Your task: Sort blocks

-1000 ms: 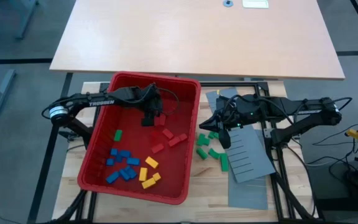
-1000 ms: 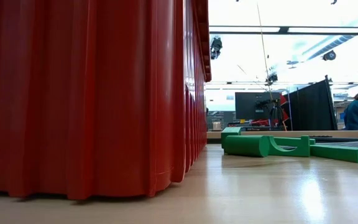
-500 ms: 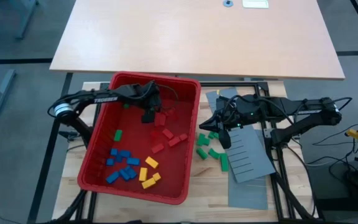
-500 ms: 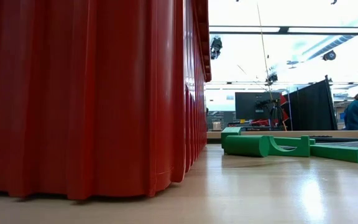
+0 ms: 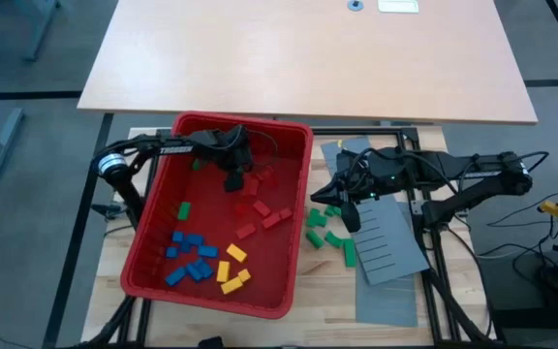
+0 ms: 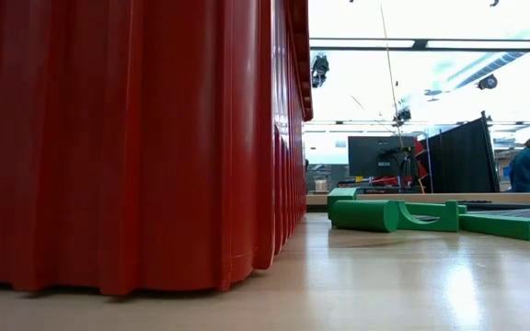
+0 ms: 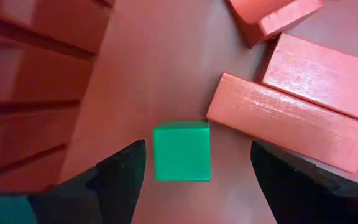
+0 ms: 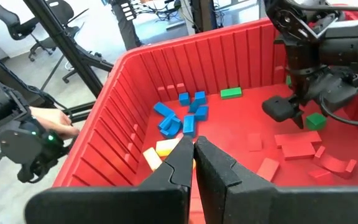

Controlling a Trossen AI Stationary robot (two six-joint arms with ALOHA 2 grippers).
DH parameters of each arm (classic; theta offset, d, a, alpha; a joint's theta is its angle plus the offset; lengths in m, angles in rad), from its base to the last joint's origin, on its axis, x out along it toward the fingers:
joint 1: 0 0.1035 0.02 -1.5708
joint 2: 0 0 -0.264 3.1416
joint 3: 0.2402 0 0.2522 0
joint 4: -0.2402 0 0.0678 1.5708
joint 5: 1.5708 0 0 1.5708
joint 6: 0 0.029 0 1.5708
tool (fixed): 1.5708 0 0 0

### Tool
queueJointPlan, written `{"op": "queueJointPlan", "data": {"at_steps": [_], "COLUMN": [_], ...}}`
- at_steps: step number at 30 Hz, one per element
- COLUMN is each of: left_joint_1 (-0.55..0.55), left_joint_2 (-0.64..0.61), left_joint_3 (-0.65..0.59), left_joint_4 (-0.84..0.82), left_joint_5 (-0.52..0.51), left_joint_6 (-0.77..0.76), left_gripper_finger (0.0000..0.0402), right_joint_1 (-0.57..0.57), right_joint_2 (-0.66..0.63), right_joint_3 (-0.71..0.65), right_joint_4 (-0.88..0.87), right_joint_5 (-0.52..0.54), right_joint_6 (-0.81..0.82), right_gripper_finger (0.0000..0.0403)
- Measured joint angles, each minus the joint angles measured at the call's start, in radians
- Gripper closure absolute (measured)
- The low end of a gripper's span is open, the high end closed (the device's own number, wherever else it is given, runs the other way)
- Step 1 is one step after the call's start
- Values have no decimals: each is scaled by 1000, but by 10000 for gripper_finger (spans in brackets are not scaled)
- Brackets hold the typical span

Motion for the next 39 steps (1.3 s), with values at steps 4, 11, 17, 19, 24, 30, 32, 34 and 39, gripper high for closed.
{"op": "queueJointPlan", "data": {"at_steps": [4,11,17,19,24,30,32,34,39], "left_joint_1": [8,8,8,5,-26,-103,-142,-190,-337], "left_joint_2": [35,53,52,49,-19,-222,-301,-370,-429], "left_joint_3": [0,-2,-2,-2,3,45,67,100,207], "left_joint_4": [5,7,8,7,-44,-145,-145,-128,-31], "left_joint_5": [28,33,90,101,104,101,102,117,153], "left_joint_6": [-23,-59,-89,-104,-143,-234,-285,-327,-389], "left_gripper_finger": [126,209,291,291,291,291,291,291,291], "right_joint_1": [5,18,27,29,35,35,35,35,32], "right_joint_2": [0,0,0,0,0,0,0,-1,-20], "right_joint_3": [0,0,0,0,0,0,0,0,0], "right_joint_4": [0,0,0,0,0,0,1,1,10], "right_joint_5": [-1,-1,0,0,0,1,1,2,35], "right_joint_6": [-1,-4,-7,-8,-10,-31,-37,-46,-62], "right_gripper_finger": [403,403,403,403,403,403,403,403,403]}}
